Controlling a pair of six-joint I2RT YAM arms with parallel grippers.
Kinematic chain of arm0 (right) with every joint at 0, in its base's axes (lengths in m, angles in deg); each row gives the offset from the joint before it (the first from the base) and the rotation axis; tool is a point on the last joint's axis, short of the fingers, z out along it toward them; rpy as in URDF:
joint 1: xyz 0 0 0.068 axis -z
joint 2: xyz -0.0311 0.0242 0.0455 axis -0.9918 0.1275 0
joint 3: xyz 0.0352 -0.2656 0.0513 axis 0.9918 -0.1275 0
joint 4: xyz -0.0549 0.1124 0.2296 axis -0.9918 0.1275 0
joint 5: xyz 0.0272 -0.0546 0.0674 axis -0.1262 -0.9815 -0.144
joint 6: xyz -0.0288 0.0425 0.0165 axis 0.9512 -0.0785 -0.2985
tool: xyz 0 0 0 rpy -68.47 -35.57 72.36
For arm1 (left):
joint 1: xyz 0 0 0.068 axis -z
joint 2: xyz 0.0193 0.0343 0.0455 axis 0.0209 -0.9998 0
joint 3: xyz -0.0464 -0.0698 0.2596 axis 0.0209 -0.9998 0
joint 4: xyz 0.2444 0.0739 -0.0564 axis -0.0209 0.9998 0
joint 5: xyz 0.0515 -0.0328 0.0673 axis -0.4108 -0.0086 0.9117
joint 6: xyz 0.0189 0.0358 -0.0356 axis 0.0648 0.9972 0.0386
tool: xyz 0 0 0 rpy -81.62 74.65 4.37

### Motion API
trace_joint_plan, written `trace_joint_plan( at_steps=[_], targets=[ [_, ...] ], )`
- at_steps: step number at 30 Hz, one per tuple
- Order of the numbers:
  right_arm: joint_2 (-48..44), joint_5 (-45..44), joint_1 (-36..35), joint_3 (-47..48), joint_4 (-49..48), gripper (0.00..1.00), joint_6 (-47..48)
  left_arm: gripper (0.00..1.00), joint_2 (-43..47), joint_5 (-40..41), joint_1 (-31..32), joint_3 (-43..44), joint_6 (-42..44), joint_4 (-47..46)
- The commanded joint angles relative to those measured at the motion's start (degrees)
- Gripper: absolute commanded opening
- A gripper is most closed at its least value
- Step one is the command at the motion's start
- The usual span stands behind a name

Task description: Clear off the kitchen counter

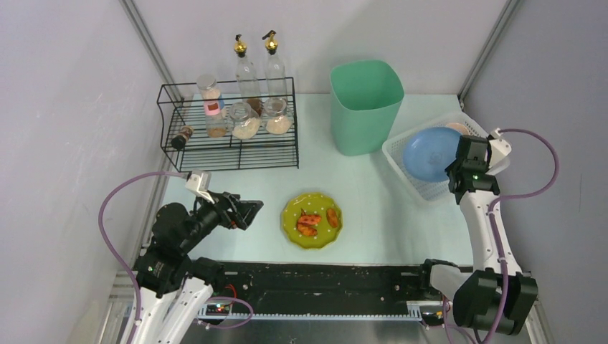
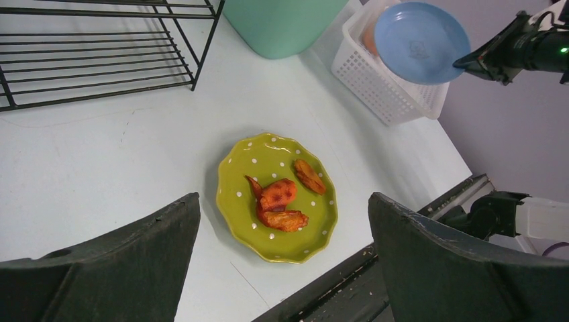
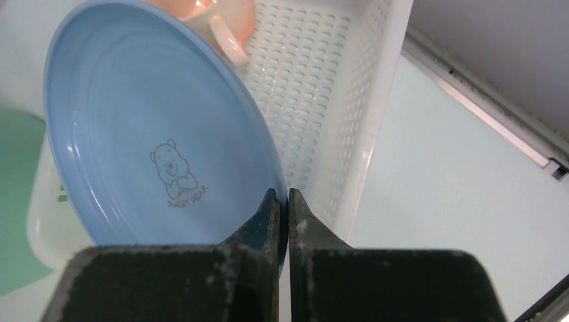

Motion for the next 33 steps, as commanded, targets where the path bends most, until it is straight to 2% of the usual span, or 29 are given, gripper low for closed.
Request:
trace_joint_plan(
  at_steps=[1,21,23,25,26,29,33],
  targets=[
    [1.7,4.5,3.2,-1.7,-6.0,0.00,-3.1,0.98,0.3,-0.8,0.3,-0.2,0.1,-0.8],
    [18.9,9.4,4.9,-3.3,-11.7,0.00,-3.7,0.98,0.0,-0.6,0.3,-0.2,0.1,-0.7],
    [20.1,10.1,5.2,-3.3,-12.0,0.05,-3.1,0.98,0.0,-0.6,0.2,-0.2,0.2,-0.7],
    [21.1,10.9,5.5,-3.3,-11.9,0.15,-2.6,0.98,0.1,-0.5,0.2,-0.2,0.1,-0.7],
    [21.3,11.3,5.7,-3.3,-11.9,0.25,-2.3,0.98,0.1,-0.6,0.2,-0.1,0.2,-0.7],
    [21.5,14.0,6.1,-3.3,-12.0,0.44,-1.9,0.98,0.2,-0.6,0.3,-0.1,0.2,-0.8],
    [20.6,15.0,6.1,-3.0,-11.1,0.53,-1.7,0.98,0.2,-0.7,0.3,-0.2,0.1,-0.8]
  ],
)
